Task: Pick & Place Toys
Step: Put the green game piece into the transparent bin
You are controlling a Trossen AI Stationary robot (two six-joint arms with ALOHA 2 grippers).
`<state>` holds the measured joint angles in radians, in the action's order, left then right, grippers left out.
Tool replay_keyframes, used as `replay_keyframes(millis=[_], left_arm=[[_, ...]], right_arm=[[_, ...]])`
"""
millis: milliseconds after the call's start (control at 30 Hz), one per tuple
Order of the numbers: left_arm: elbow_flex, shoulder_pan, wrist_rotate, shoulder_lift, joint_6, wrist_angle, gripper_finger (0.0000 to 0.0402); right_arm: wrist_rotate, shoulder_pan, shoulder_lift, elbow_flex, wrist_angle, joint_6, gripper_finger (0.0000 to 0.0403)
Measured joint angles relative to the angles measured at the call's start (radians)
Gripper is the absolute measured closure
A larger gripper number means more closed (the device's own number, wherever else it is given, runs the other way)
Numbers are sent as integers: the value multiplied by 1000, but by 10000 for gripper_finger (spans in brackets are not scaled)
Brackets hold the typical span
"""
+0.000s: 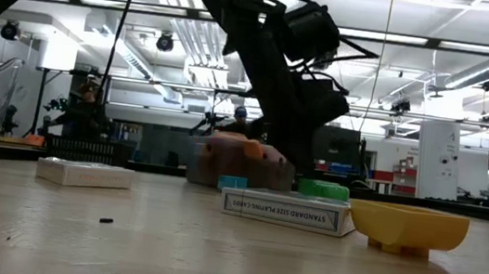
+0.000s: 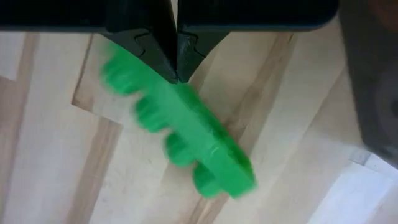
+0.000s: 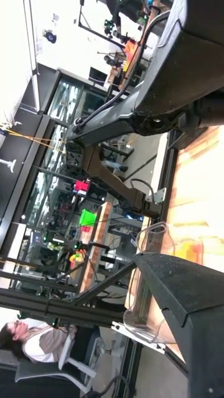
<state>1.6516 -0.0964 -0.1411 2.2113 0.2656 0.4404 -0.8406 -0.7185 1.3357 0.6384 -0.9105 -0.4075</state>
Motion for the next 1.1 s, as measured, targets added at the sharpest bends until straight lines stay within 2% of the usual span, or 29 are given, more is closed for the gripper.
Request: replay_keyframes(millis=[267, 700, 900, 1000, 1100], left_arm=[[1, 0, -1, -46, -122, 13, 399], [-23, 1, 356, -177, -321, 60, 327], [-22, 8, 479, -207, -336, 58, 302], [-62, 31, 538, -234, -372, -28, 289], [-183, 67, 522, -305, -384, -232, 278]], right_arm=[[-2, 0, 0, 0, 4, 0, 35], [-8, 0, 0, 0, 25, 15, 35], [-15, 0, 1, 0, 41, 20, 35], [-16, 0, 1, 0, 52, 38, 35], [-16, 0, 1, -1, 78, 68, 35]])
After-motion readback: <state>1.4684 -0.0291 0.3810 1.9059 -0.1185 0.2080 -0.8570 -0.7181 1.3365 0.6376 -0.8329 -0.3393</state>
